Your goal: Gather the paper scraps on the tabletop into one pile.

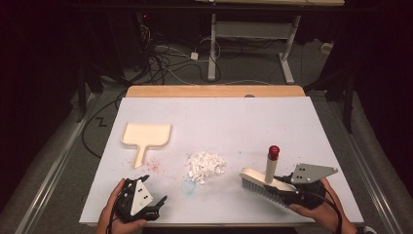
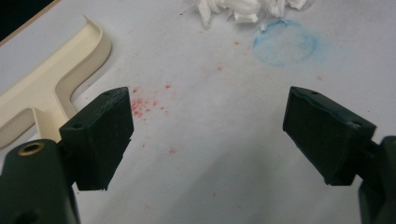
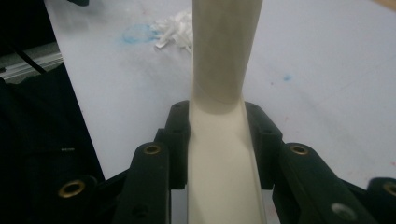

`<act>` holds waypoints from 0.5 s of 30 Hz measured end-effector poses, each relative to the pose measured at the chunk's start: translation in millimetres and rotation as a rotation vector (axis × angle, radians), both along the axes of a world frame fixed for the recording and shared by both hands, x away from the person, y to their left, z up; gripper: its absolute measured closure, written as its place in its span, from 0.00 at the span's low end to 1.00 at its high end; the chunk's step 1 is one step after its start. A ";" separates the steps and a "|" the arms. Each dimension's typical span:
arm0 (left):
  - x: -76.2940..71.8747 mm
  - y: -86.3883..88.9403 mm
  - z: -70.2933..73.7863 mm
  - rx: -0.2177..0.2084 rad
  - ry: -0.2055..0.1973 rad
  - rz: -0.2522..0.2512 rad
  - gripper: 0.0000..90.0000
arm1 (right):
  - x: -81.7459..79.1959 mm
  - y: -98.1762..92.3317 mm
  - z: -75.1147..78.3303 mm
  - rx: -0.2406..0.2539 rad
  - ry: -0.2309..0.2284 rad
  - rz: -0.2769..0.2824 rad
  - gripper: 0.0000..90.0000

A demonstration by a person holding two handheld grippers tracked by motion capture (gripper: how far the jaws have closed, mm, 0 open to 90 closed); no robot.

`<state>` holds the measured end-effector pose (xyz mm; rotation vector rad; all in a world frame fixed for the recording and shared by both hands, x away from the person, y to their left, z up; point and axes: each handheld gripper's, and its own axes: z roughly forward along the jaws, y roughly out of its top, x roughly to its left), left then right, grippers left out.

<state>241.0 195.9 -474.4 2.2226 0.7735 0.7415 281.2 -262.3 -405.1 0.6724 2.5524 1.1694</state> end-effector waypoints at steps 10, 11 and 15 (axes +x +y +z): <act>0.8 -0.2 -1.7 0.014 0.013 0.001 0.17 | 30.2 -24.3 -9.2 0.022 0.102 -0.073 0.75; 1.0 -0.4 -1.9 0.016 0.014 0.001 0.17 | 33.3 -25.1 -9.2 0.014 0.100 -0.070 0.74; 1.4 -1.2 -2.5 0.020 0.018 0.001 0.17 | 47.8 -26.4 -10.8 -0.046 0.094 -0.072 0.68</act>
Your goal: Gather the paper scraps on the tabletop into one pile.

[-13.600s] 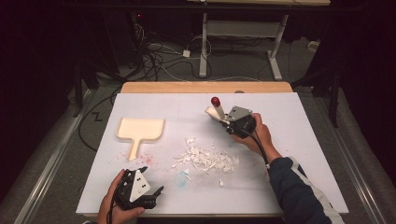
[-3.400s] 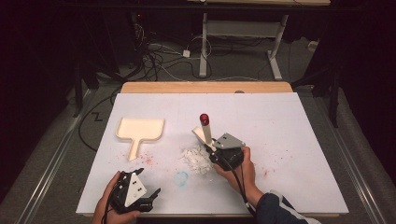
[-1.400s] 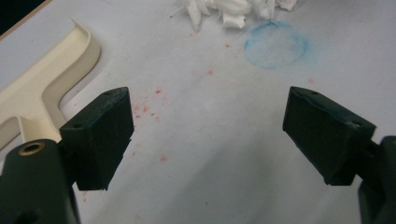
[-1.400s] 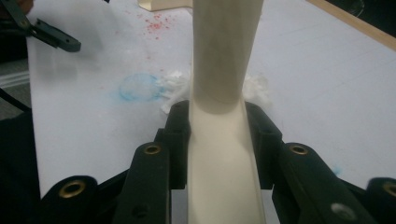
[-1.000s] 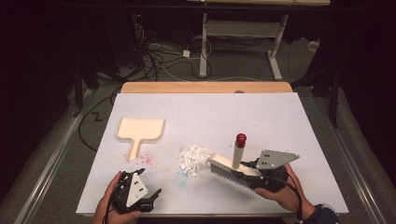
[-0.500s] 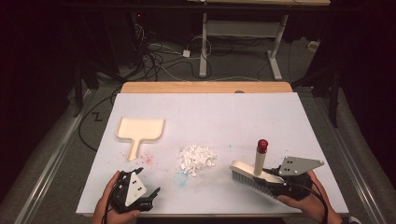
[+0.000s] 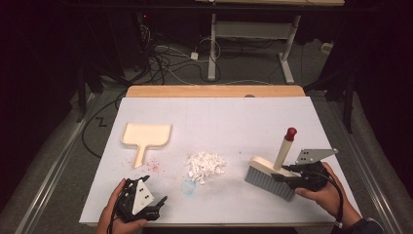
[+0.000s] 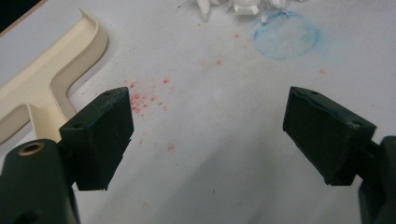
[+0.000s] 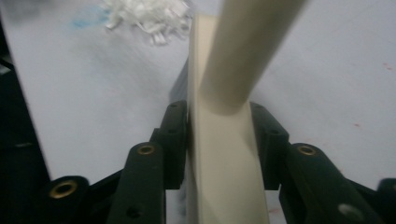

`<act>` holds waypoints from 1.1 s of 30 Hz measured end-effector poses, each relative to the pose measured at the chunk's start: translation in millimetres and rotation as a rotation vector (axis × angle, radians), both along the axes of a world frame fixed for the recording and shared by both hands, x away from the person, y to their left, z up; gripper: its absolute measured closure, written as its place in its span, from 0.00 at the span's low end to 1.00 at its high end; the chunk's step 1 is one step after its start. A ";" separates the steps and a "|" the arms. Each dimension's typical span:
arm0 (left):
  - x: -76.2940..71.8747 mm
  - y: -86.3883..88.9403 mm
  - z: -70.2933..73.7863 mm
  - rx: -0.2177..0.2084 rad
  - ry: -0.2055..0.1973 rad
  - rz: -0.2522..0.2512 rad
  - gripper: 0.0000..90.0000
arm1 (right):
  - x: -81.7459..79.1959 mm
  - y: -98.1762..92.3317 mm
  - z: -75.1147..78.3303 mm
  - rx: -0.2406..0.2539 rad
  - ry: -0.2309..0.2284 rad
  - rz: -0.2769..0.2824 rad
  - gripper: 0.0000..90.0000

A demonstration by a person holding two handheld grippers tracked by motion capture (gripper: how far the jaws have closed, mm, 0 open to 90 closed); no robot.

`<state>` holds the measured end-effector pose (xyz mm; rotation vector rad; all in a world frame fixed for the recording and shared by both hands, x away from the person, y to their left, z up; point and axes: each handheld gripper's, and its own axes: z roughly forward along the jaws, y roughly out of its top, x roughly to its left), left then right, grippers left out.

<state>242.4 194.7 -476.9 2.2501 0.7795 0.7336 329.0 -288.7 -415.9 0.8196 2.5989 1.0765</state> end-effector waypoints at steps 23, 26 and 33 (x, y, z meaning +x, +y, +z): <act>1.2 -1.7 -1.0 0.014 0.008 -0.014 0.17 | 69.1 -13.6 -18.0 -0.101 -0.082 -0.481 0.79; 1.4 -2.0 -1.7 0.009 0.009 -0.015 0.17 | 80.9 -13.2 -27.8 -0.141 -0.049 -0.496 0.85; 1.2 -2.4 -1.8 0.011 0.010 -0.021 0.17 | 94.3 -2.0 -39.8 -0.185 -0.033 -0.466 0.89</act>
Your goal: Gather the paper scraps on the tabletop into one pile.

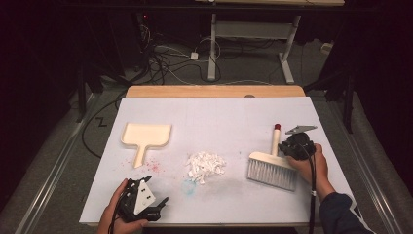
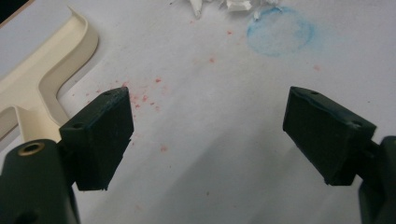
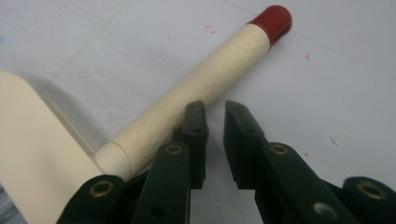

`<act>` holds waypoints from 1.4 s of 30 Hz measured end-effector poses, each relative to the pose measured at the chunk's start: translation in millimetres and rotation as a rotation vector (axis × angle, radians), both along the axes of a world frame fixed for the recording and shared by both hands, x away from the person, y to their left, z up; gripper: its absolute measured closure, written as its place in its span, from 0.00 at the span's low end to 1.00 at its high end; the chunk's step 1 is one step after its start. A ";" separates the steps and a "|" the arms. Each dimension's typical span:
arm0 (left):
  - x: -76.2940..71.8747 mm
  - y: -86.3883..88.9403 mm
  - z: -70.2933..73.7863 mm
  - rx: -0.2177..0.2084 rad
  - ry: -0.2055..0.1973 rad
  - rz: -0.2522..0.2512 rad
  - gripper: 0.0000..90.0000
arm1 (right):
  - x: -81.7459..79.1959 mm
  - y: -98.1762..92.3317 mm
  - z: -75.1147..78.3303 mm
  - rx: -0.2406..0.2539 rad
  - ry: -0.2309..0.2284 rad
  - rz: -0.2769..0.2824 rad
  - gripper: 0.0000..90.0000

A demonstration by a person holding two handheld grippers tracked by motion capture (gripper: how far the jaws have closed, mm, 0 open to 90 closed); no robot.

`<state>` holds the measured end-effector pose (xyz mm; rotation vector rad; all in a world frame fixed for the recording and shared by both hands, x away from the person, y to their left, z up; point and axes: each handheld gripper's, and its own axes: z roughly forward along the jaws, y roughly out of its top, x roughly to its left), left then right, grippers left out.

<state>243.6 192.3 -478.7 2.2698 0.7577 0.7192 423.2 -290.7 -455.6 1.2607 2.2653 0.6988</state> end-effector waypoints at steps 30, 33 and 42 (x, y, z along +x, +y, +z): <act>1.0 3.0 4.3 -0.021 -0.053 0.053 0.17 | -149.0 1.6 16.2 0.097 -0.414 0.231 0.22; 2.2 3.9 3.2 -0.018 -0.049 0.056 0.17 | -150.6 0.7 15.4 0.106 -0.420 0.240 0.22; 6.1 3.1 2.0 -0.017 -0.039 0.055 0.17 | -146.1 -0.6 12.9 0.092 -0.406 0.237 0.21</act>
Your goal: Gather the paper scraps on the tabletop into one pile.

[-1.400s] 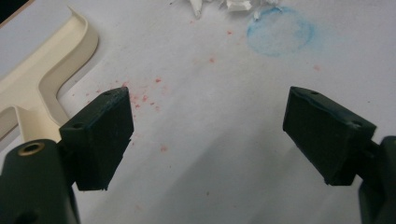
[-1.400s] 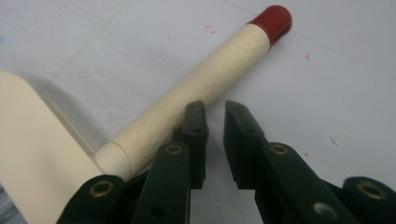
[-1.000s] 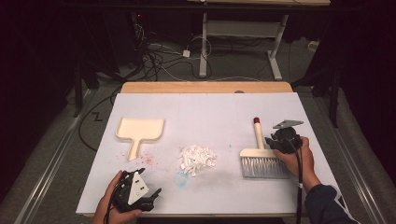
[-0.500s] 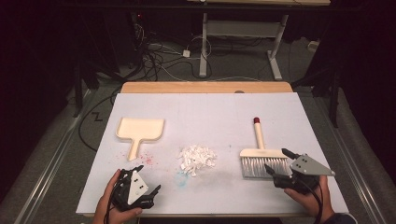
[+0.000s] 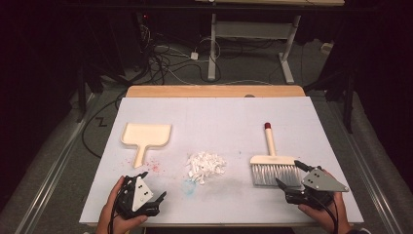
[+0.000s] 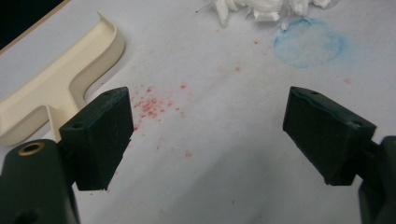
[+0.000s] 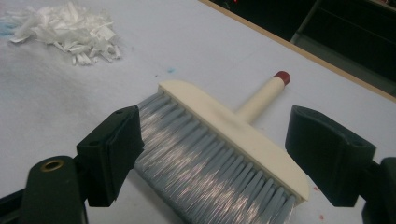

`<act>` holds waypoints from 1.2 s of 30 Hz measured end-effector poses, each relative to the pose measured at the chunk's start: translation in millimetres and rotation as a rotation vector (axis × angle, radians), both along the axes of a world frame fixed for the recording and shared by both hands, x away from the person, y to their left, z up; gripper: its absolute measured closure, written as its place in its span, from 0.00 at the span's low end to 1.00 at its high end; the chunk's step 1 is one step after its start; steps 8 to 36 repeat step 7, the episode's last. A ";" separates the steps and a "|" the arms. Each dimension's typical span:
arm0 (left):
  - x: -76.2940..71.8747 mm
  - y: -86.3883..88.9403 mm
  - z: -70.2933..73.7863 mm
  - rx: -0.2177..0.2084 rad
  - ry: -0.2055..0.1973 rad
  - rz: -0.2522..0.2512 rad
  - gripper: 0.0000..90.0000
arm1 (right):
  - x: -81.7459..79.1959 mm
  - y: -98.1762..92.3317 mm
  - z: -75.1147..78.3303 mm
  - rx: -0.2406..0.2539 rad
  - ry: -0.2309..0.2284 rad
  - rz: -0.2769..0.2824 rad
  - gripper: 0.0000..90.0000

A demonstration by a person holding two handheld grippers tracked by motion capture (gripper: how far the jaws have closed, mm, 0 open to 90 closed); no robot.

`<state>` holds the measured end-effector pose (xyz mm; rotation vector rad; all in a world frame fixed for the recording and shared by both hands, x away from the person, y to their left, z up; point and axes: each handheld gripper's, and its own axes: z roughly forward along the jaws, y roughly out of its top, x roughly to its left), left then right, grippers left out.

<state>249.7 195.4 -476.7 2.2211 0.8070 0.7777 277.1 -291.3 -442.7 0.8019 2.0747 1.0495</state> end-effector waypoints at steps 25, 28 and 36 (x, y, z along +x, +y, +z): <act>3.4 -3.5 -0.7 0.002 0.009 -0.011 0.17 | 1.6 -1.2 -1.0 -0.017 -0.003 -0.014 0.21; 3.4 -3.5 -0.7 0.002 0.009 -0.011 0.17 | 1.6 -1.2 -1.0 -0.017 -0.003 -0.014 0.21; 3.4 -3.5 -0.7 0.002 0.009 -0.011 0.17 | 1.6 -1.2 -1.0 -0.017 -0.003 -0.014 0.21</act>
